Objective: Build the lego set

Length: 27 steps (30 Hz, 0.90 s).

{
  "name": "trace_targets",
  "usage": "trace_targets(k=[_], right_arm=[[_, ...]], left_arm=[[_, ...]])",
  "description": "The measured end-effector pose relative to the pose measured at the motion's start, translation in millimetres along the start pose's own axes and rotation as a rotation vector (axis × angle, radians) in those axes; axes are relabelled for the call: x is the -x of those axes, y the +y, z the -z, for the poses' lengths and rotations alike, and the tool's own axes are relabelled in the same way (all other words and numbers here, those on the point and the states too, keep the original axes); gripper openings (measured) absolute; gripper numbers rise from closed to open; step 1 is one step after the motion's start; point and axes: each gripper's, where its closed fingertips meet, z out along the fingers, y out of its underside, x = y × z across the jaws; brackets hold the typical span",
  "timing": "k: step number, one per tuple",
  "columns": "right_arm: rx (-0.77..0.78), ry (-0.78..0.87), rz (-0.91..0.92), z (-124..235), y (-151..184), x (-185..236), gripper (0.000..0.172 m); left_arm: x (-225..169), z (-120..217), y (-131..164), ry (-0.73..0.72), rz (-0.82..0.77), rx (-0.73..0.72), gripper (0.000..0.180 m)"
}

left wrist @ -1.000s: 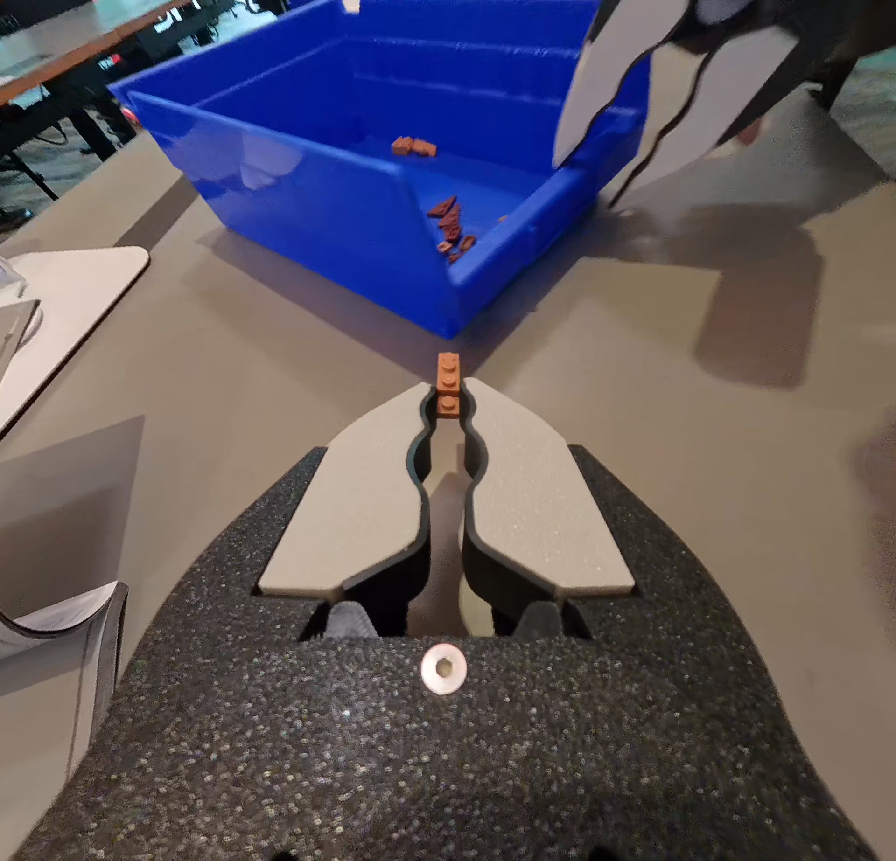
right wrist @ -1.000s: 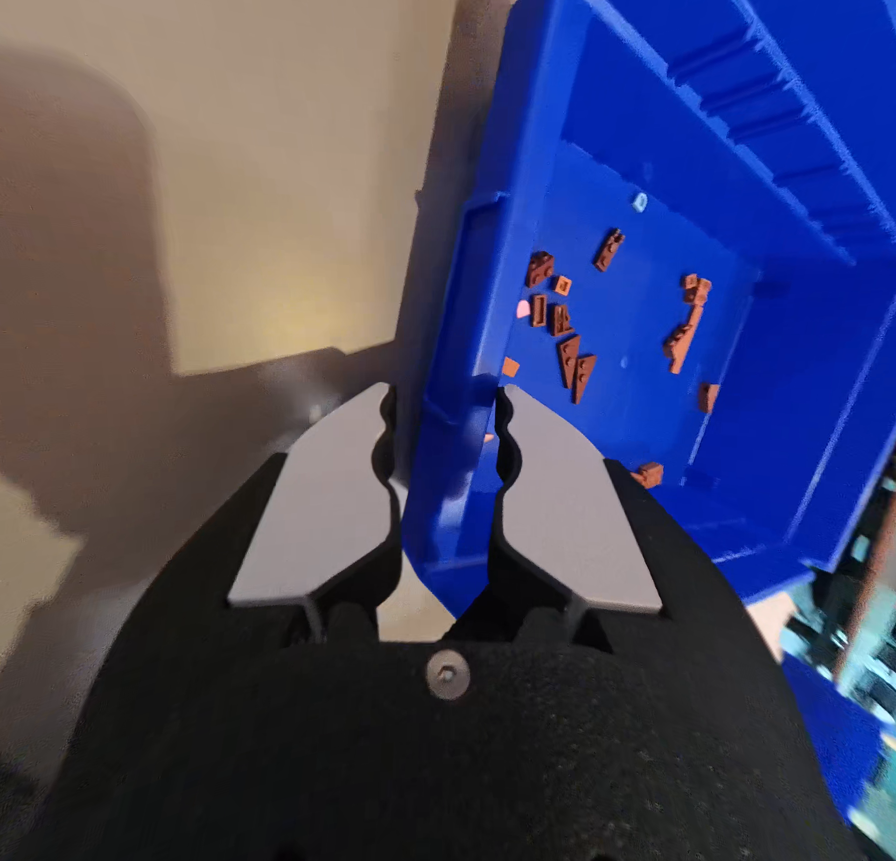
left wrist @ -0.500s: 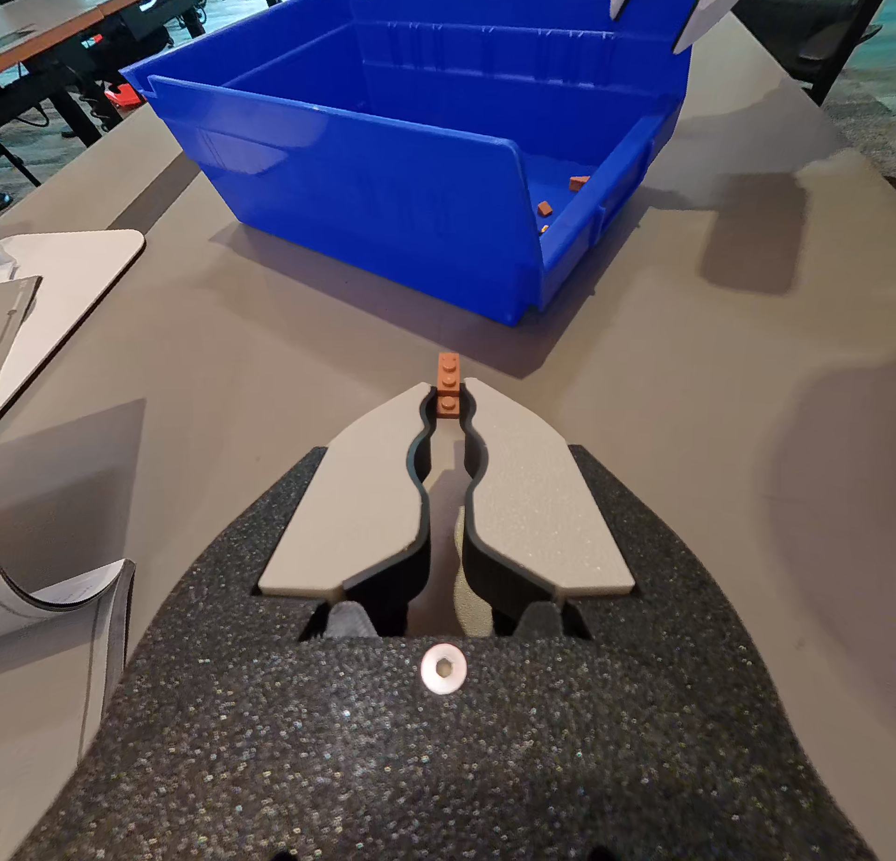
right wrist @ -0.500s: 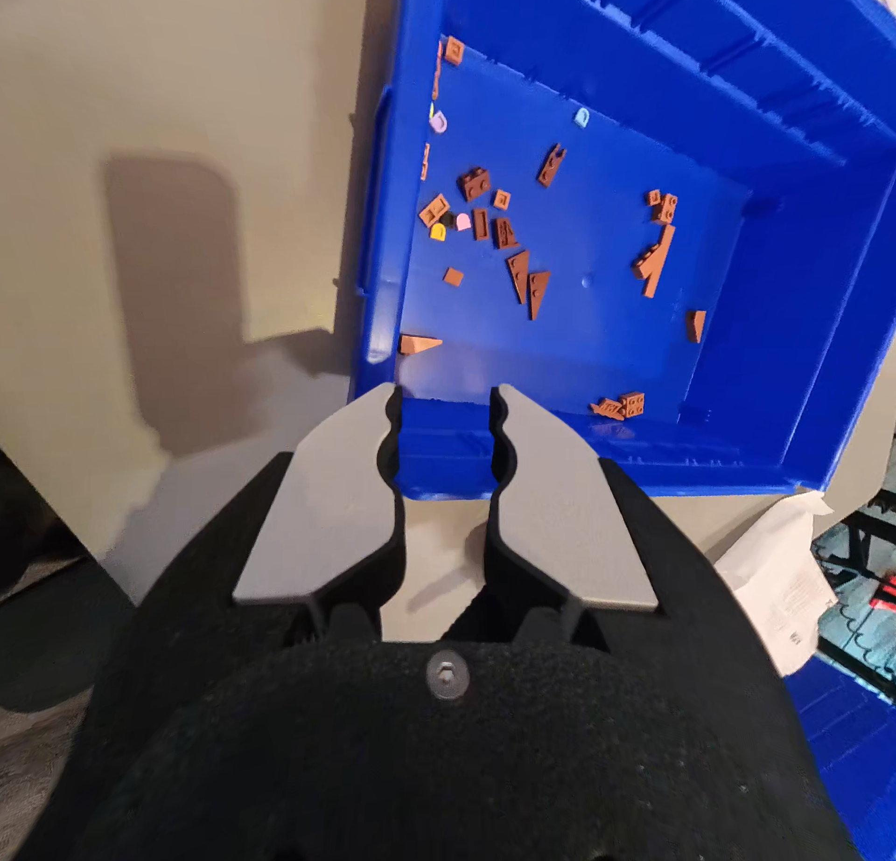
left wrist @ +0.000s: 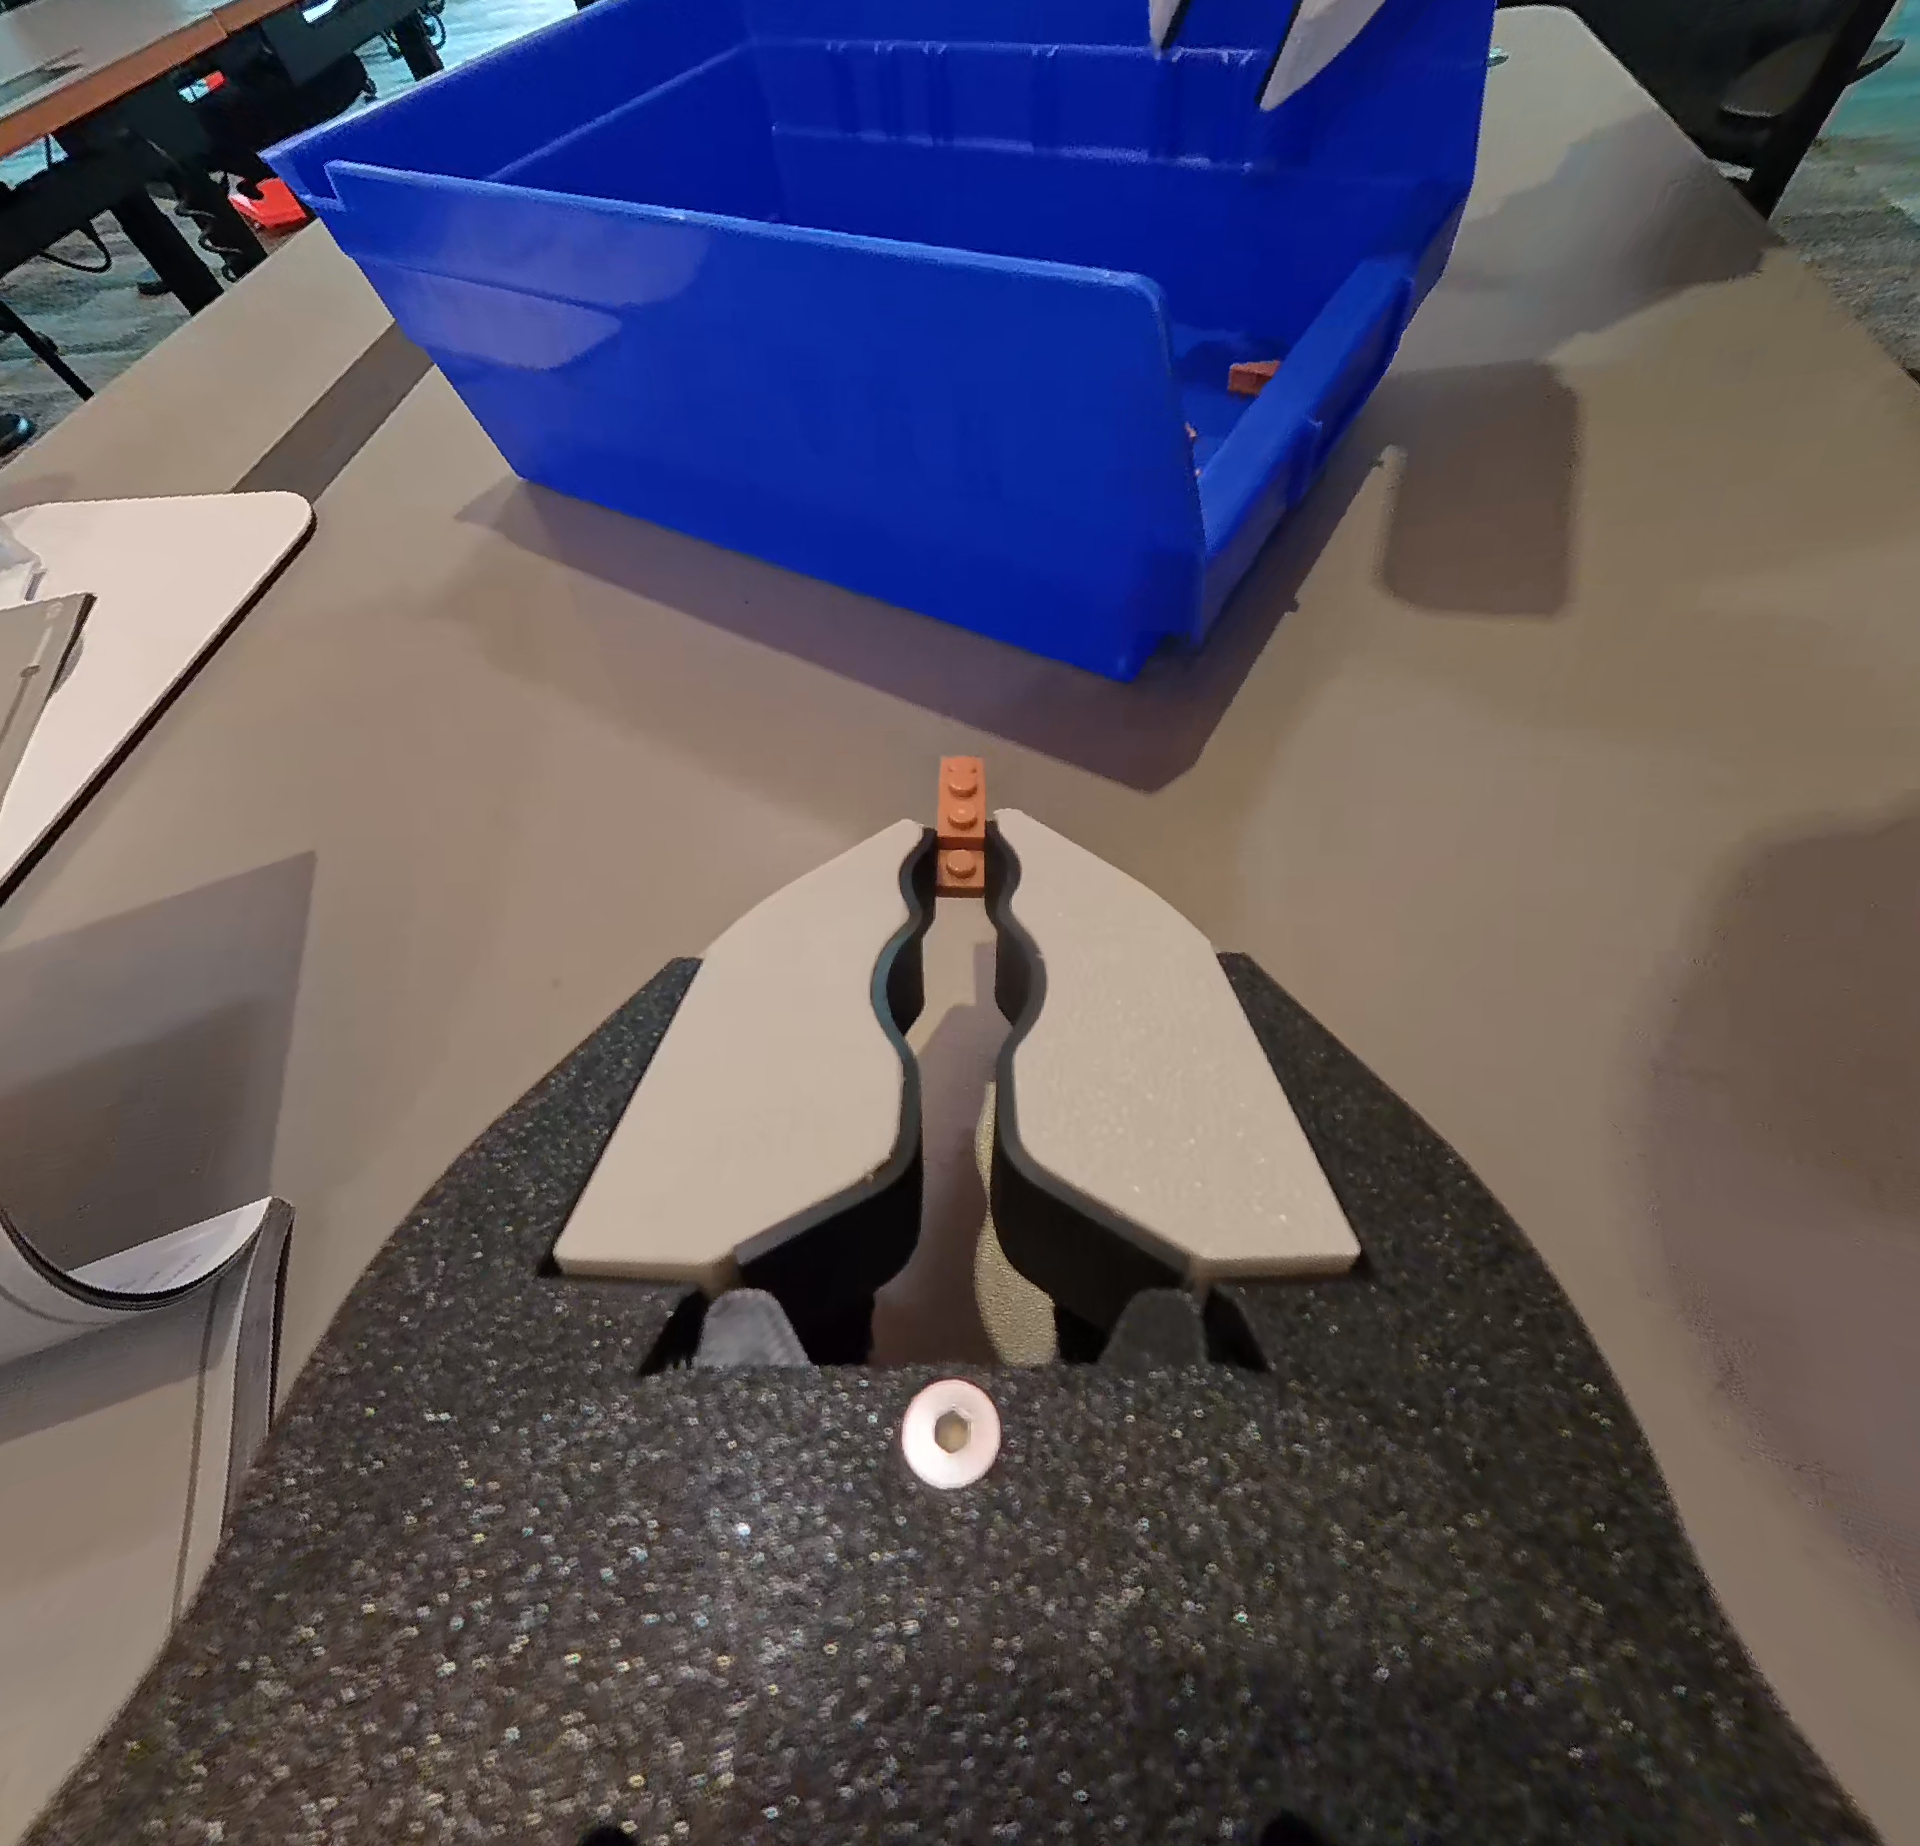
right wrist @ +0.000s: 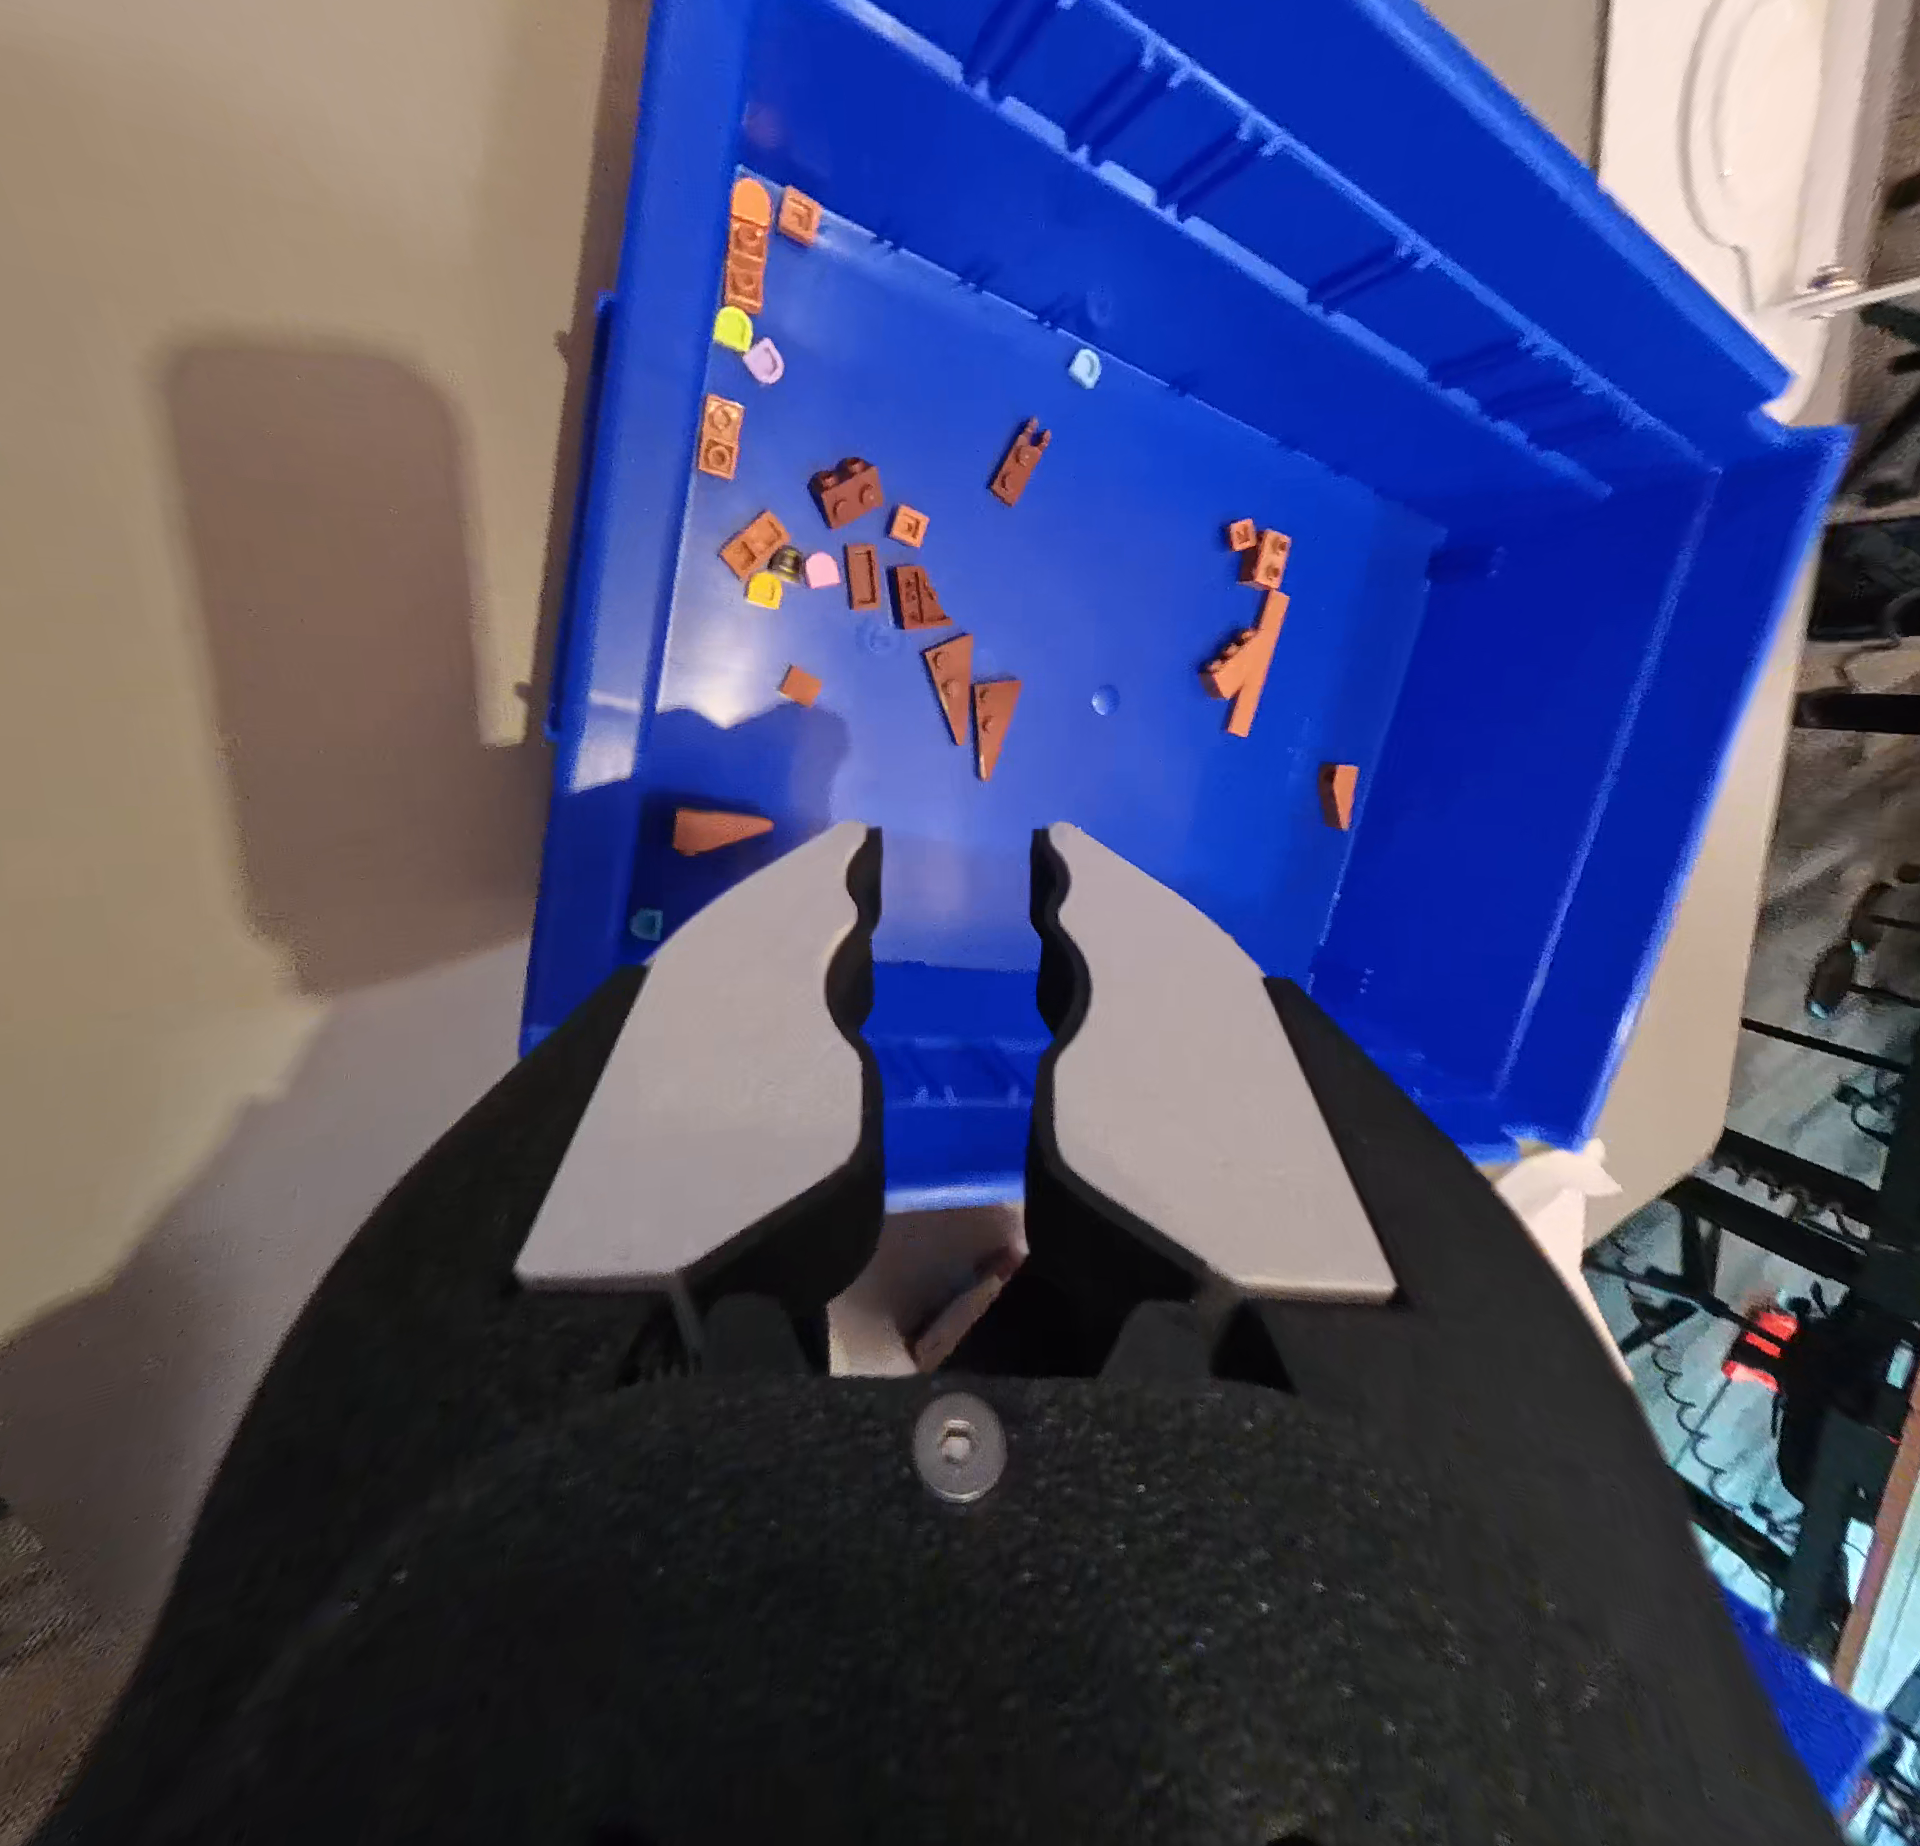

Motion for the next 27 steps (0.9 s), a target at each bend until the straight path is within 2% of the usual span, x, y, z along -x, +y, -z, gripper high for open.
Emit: trace_targets(k=[4, 9, 12, 13, 15, 20, 23, 27], right_arm=[[-0.030, 0.049, 0.020, 30.8, 7.4, -0.4, 0.028], [0.065, 0.069, 0.109, 54.8, 31.9, 12.4, 0.028], [0.106, 0.060, 0.136, 47.9, 39.4, 15.1, 0.029], [0.117, 0.067, 0.155, 43.7, 40.1, 14.6, 0.020], [0.108, 0.077, 0.207, 37.2, 33.1, 14.9, 0.026], [0.031, -0.046, 0.274, 20.7, 6.9, 40.4, 0.026], [-0.001, -0.024, 0.251, 27.8, 5.3, 31.6, 0.028], [-0.003, -0.004, 0.167, 50.7, 25.1, 15.3, 0.030]], left_arm=[[0.9, 0.3, -0.4, -0.001, 0.008, -0.004, 0.008], [1.3, -0.2, -0.2, -0.002, 0.010, -0.001, 0.008], [1.3, -0.7, 0.3, -0.004, 0.008, 0.003, 0.008], [1.3, -0.6, 0.3, -0.004, 0.008, 0.003, 0.008], [1.3, -0.5, 0.1, -0.006, 0.007, 0.001, 0.008], [1.0, -0.3, -0.1, -0.002, 0.008, -0.001, 0.008], [1.2, 0.2, -0.6, 0.000, 0.012, -0.006, 0.008], [1.6, 0.6, -1.1, 0.004, 0.020, -0.011, 0.008]])
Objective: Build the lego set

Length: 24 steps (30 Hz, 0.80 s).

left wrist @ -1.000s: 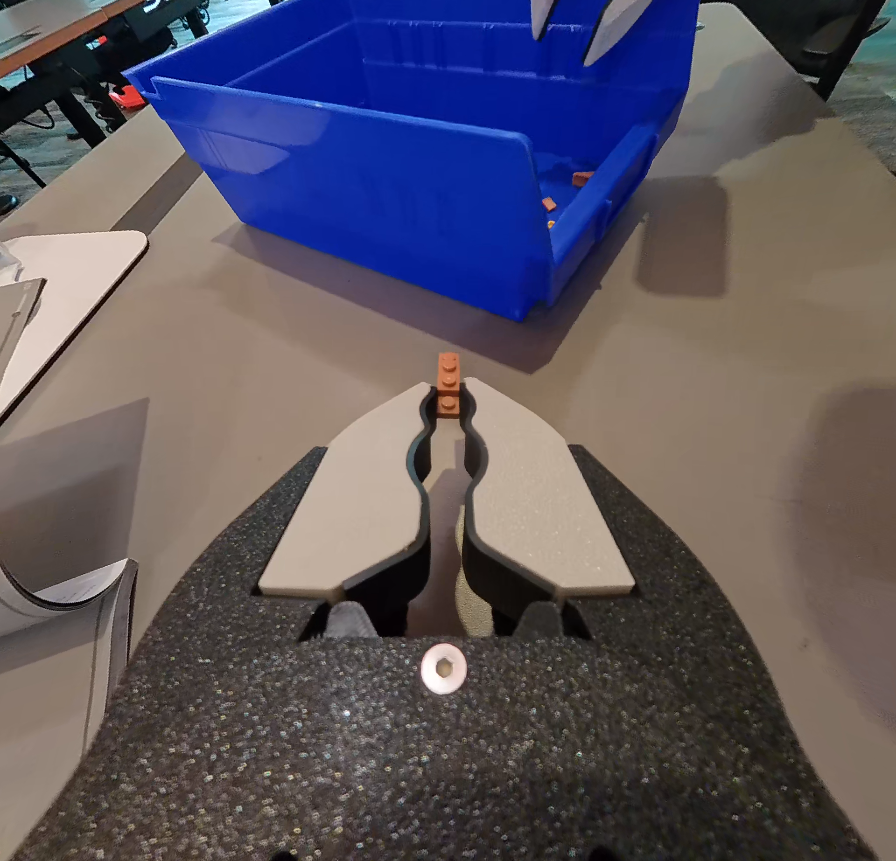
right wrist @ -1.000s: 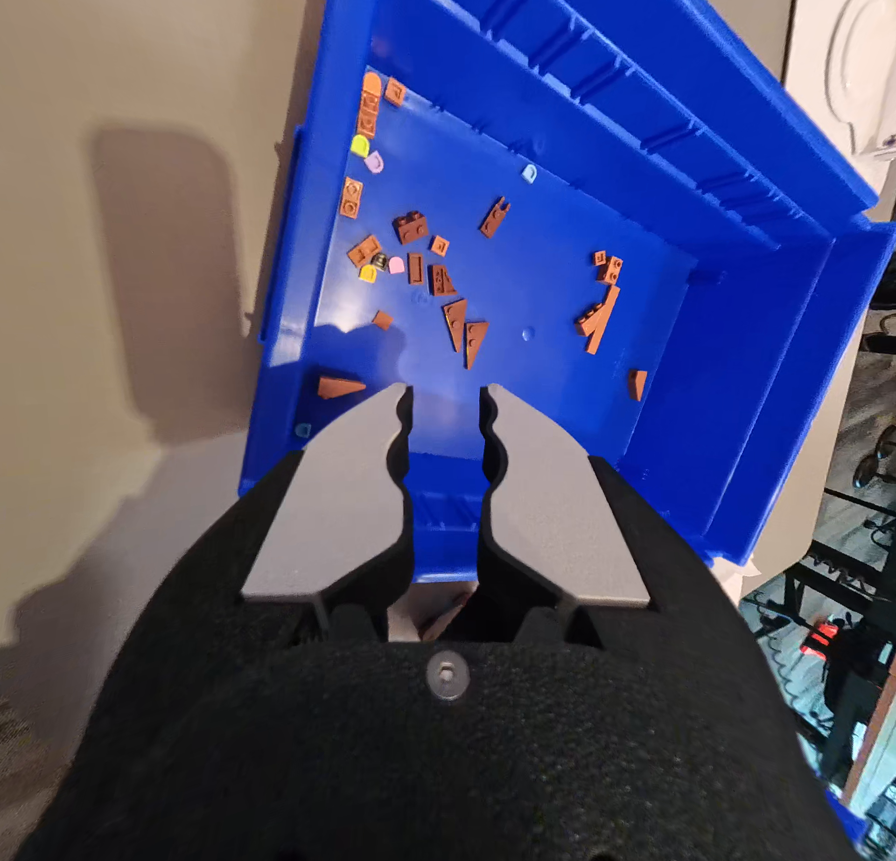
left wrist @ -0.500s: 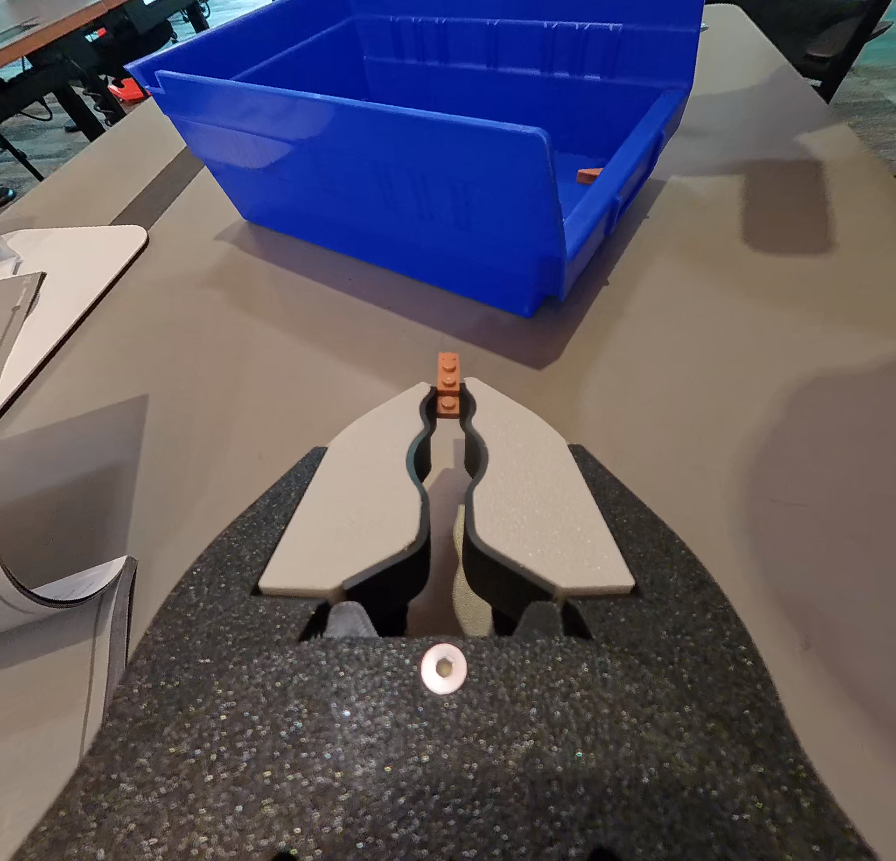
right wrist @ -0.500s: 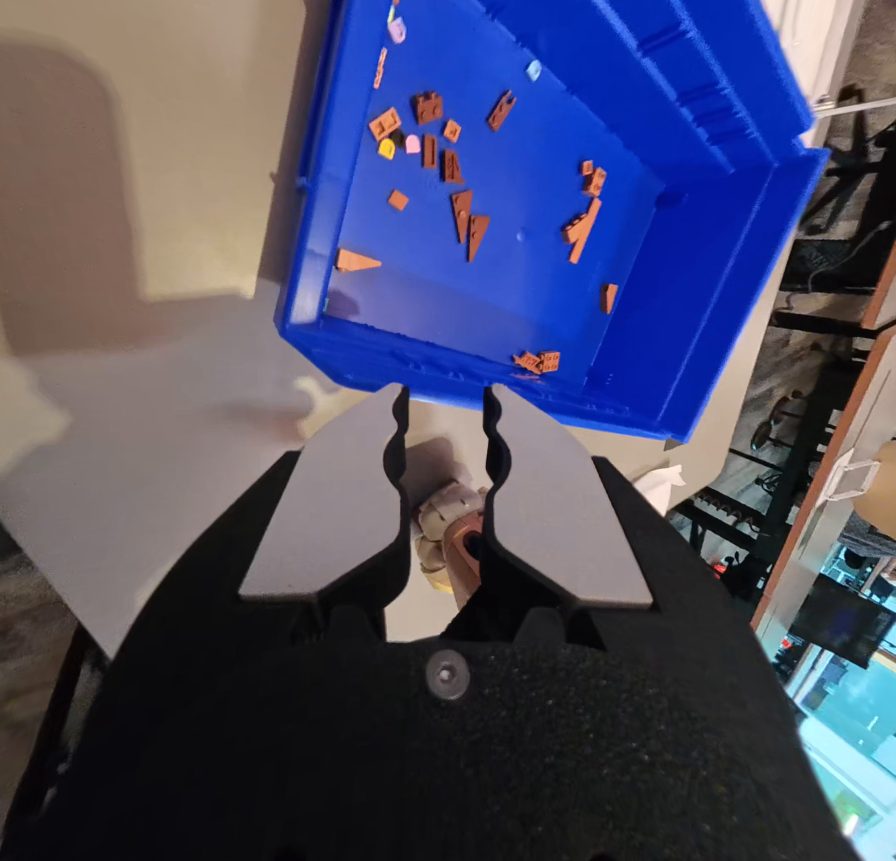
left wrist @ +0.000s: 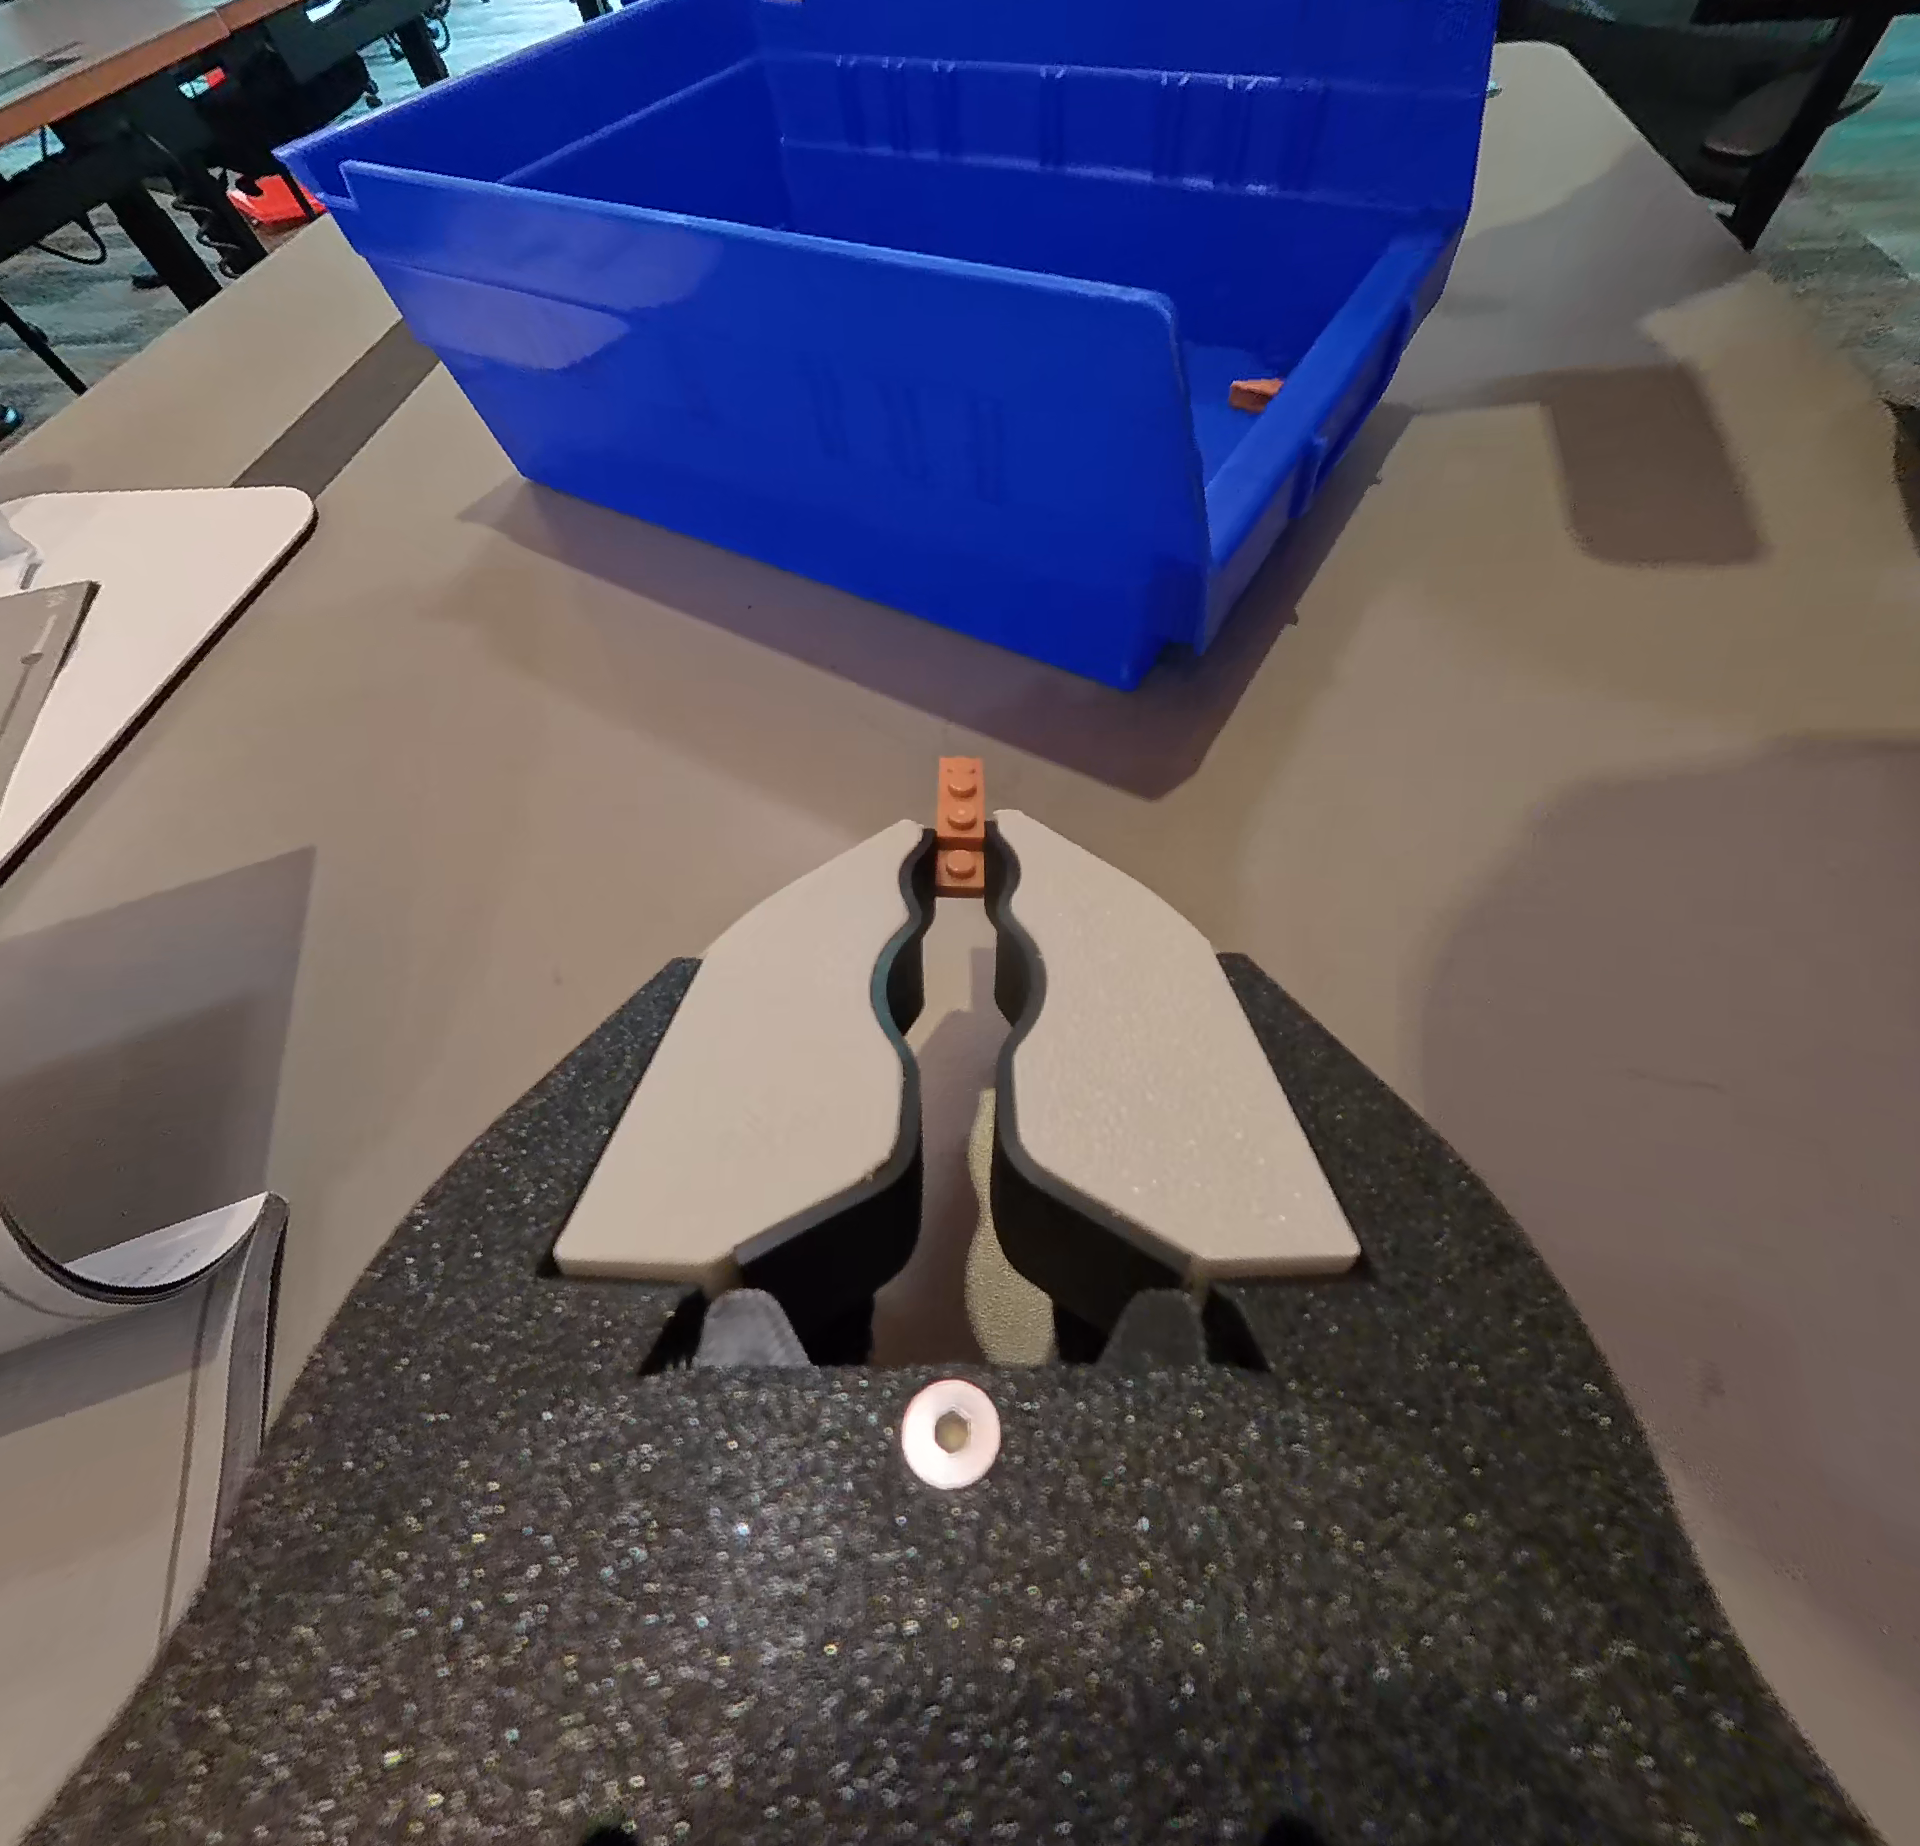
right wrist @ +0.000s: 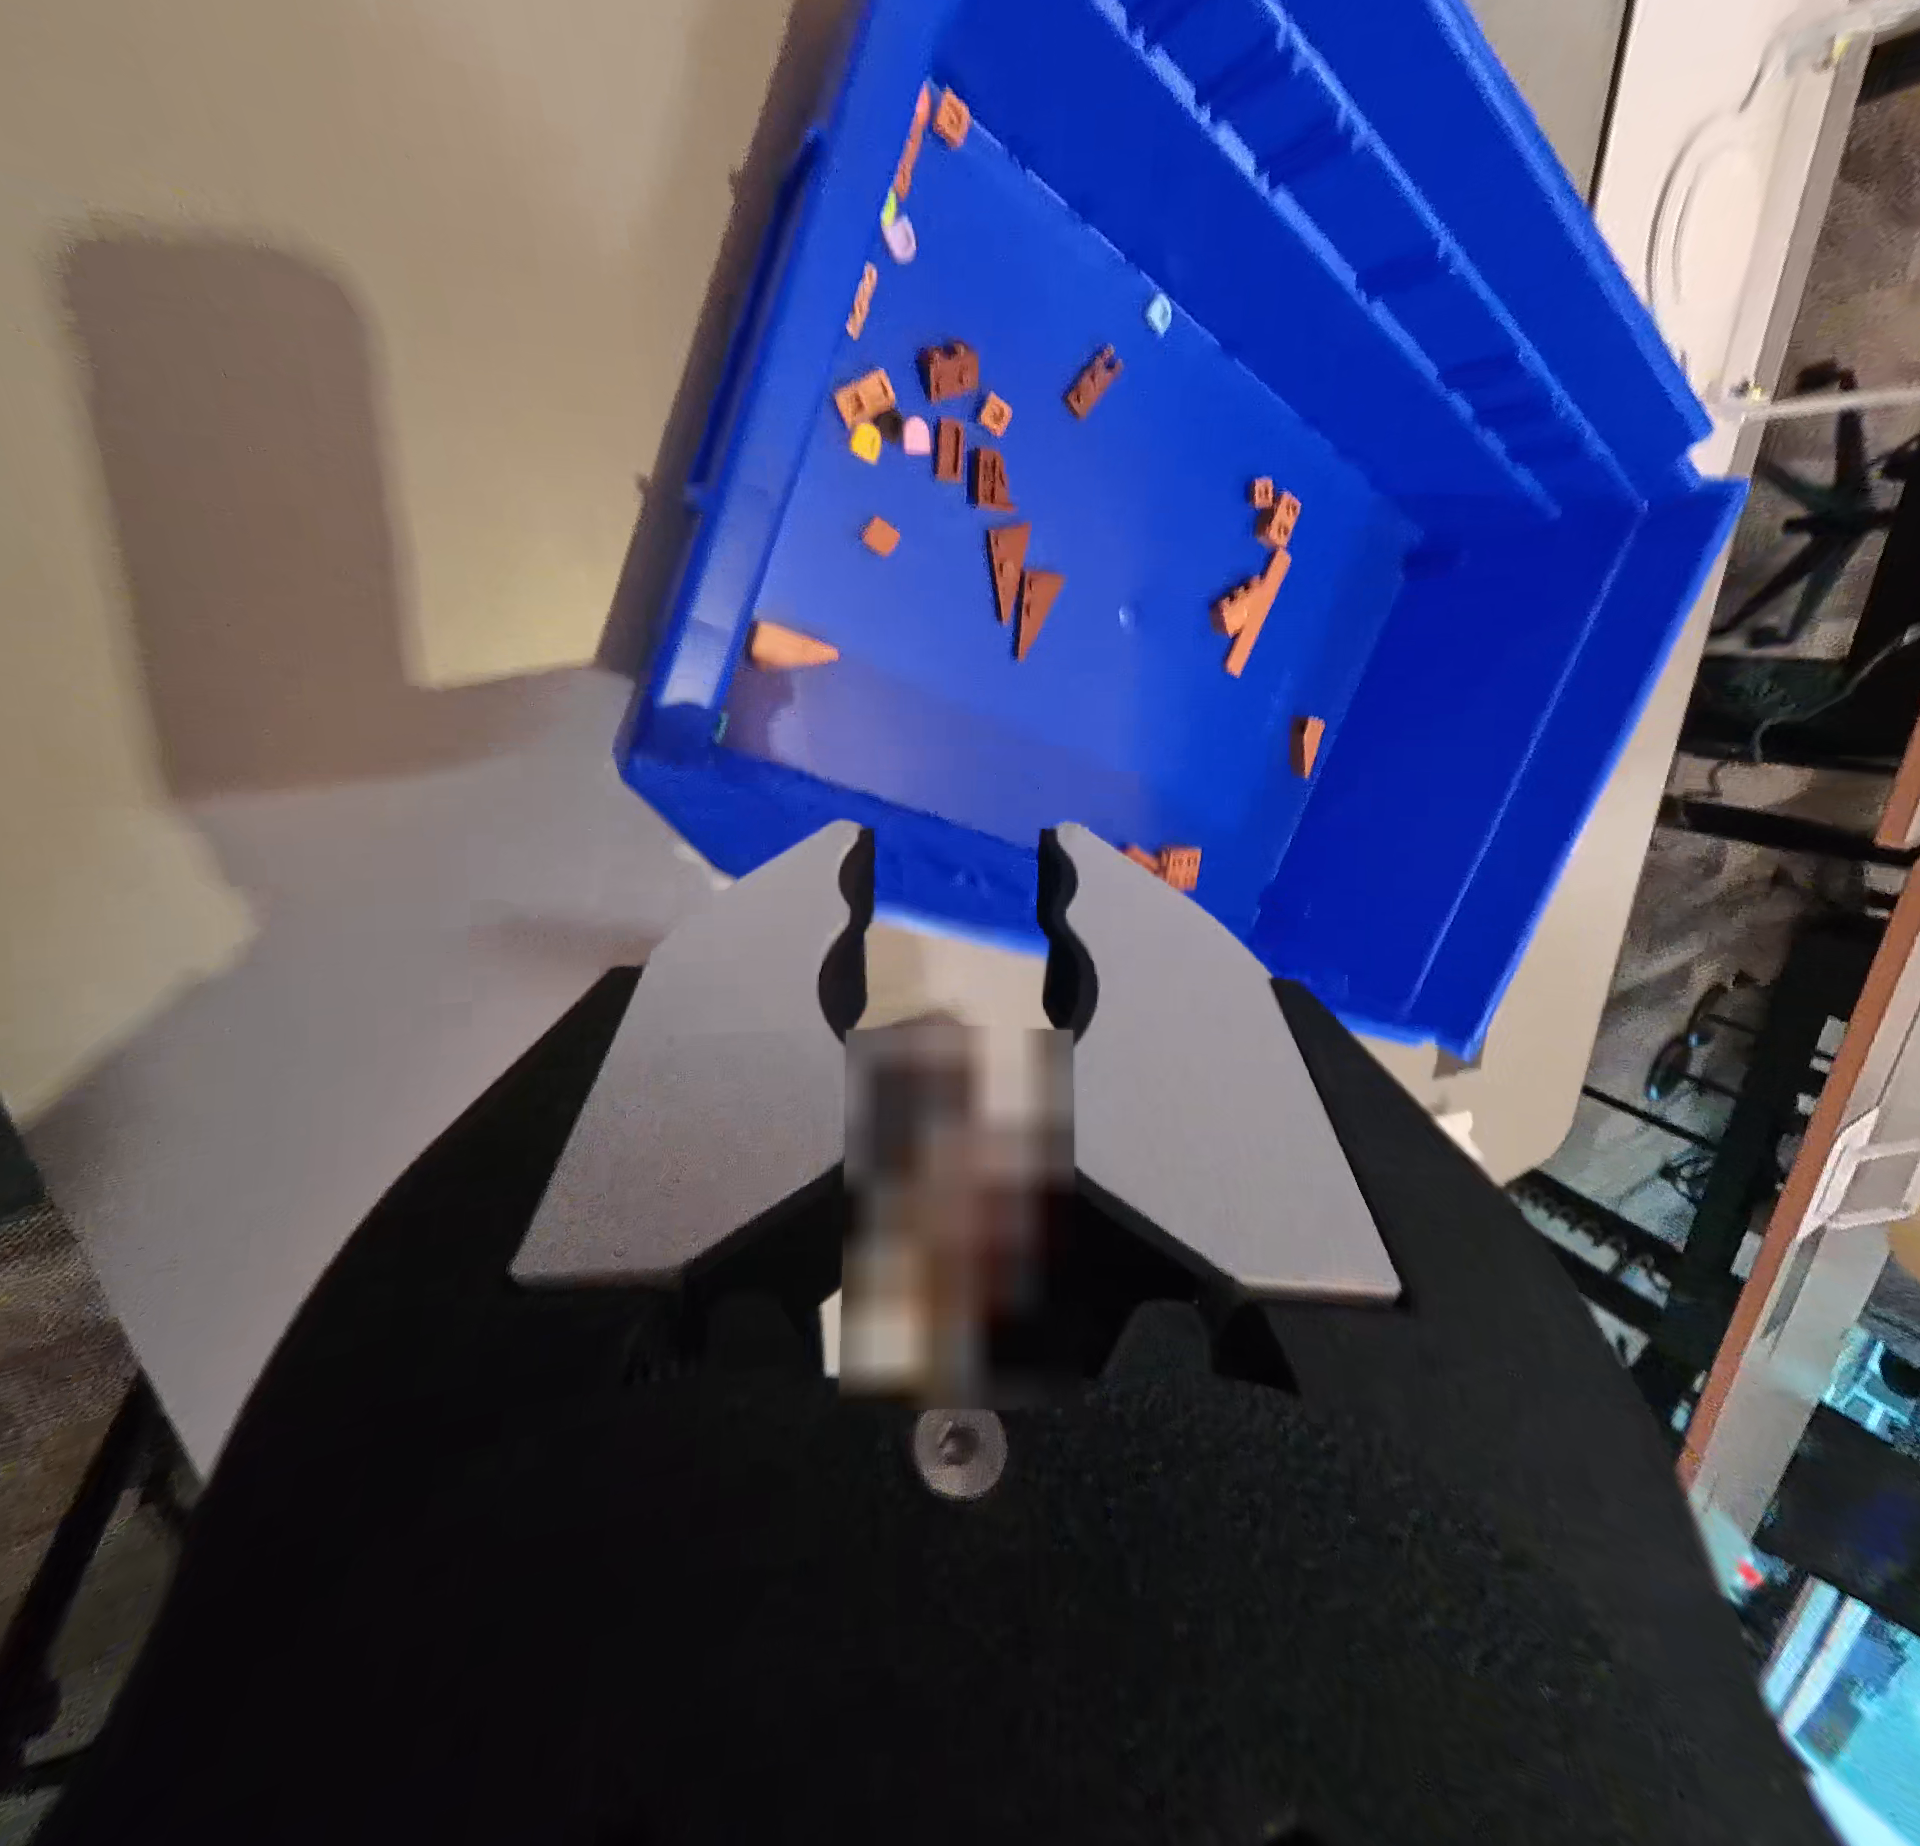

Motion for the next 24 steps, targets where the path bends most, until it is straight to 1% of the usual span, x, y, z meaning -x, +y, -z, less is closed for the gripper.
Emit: trace_targets(k=[4, 7, 10, 13, 16, 20, 22, 24], right_arm=[[0.055, -0.025, -0.002, 8.9, 22.2, 7.3, 0.034], [0.065, -0.056, 0.010, 2.3, 27.6, 14.8, 0.038], [0.069, -0.052, 0.051, -9.7, 27.2, 15.1, 0.040], [0.041, -0.044, 0.077, -19.3, 16.3, 11.7, 0.043], [0.014, -0.070, 0.084, -22.5, 3.5, 12.2, 0.042], [0.033, -0.080, 0.153, -7.6, -3.8, 1.0, 0.041], [0.002, -0.094, 0.179, -0.7, -17.3, -9.7, 0.038], [-0.031, -0.107, 0.216, -3.0, -36.6, -22.0, 0.035]], left_arm=[[-0.1, 0.0, -0.3, 0.007, 0.007, -0.002, 0.008], [0.1, -0.1, -0.1, 0.009, 0.011, -0.001, 0.008], [1.0, 0.1, -0.4, 0.009, 0.020, -0.003, 0.008], [1.8, 0.6, -0.9, 0.006, 0.026, -0.008, 0.008], [1.6, 0.5, -0.8, 0.003, 0.020, -0.007, 0.008], [0.5, 0.3, -0.5, 0.001, 0.009, -0.004, 0.008], [0.0, 0.2, -0.4, 0.001, 0.004, -0.004, 0.008], [-0.5, 0.2, -0.3, 0.001, 0.000, -0.003, 0.008]])
